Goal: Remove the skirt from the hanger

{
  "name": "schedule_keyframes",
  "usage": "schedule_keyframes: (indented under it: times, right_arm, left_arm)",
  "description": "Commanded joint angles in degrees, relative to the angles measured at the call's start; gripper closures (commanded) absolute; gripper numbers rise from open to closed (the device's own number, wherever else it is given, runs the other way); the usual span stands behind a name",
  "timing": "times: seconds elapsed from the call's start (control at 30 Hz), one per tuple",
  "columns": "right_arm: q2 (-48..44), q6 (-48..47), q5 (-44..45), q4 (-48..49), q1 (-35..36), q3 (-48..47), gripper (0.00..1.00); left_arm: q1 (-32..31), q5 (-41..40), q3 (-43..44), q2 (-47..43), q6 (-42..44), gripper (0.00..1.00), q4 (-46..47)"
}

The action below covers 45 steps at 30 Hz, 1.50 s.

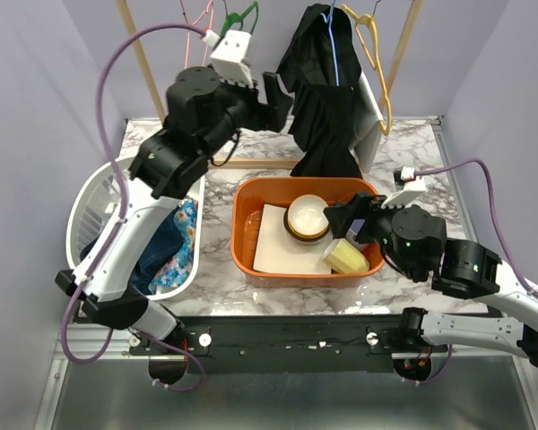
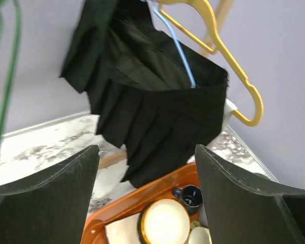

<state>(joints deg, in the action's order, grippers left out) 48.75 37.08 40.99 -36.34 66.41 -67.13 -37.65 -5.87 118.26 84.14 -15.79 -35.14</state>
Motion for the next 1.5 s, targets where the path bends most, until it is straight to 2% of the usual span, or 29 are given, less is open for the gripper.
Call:
schedule_keyframes:
  times: [0.0, 0.23, 0.43, 0.63, 0.7, 0.83, 0.97, 1.0, 1.3, 1.33, 1.37, 1.4, 1.47]
  right_arm:
    - [-1.29, 3.08, 1.03, -2.07, 0.21, 2.88, 0.06]
    - [-3.40, 2.91, -2.06, 0.92, 0.21, 5.87, 0.07]
    - [-4.80, 2.65, -1.79, 0.74, 0.21, 7.01, 0.07]
    - [-8.14, 2.03, -1.97, 2.15, 0.21, 8.16, 0.07]
    - [-8.93, 1.86, -2.23, 2.32, 0.30, 8.07, 0.07]
    - [-9.99, 1.50, -2.15, 2.94, 0.30, 8.25, 0.07]
    - [-10.17, 0.89, -2.67, 3.99, 0.21, 8.25, 0.07]
    - [-10.17, 0.71, -2.85, 4.17, 0.30, 8.16, 0.07]
    - [-9.29, 0.10, -4.34, 6.10, 0.30, 8.07, 0.07]
    - [-9.29, 0.10, -4.52, 6.19, 0.21, 8.07, 0.07]
    - [-9.29, 0.10, -4.52, 6.19, 0.21, 7.98, 0.07]
    - [-9.20, 0.01, -4.61, 6.28, 0.30, 8.07, 0.07]
    - [-9.20, 0.10, -4.52, 6.37, 0.30, 7.98, 0.07]
  left_arm:
    - [-5.24, -5.20, -1.01, 2.87, -1.52, 0.16, 5.60]
    - [-9.46, -4.68, -4.62, 7.25, -1.35, 0.17, 15.79]
    - [-12.44, -4.59, 5.30, 17.27, 0.58, 0.19, 15.01]
    - [-13.07, -11.61, 15.23, 25.01, 0.59, 0.22, 10.54]
    - [-13.06, -14.68, 15.43, 25.72, 1.55, 0.24, 9.65]
    - [-13.06, -19.26, 14.55, 26.25, 3.92, 0.36, 10.18]
    - [-13.06, -25.06, 14.72, 26.08, 6.21, 0.54, 9.12]
    - [-13.06, -26.29, 14.72, 25.82, 6.99, 0.54, 9.03]
    - [-12.80, -29.82, 13.05, 23.70, 7.53, 0.50, 8.50]
    - [-12.80, -29.03, 12.96, 23.70, 7.62, 0.47, 8.50]
    - [-12.80, -27.37, 12.96, 23.79, 7.97, 0.39, 8.50]
    - [-12.80, -26.57, 12.79, 23.97, 8.23, 0.34, 8.50]
    - [-12.80, -25.86, 12.70, 24.49, 8.84, 0.30, 8.51]
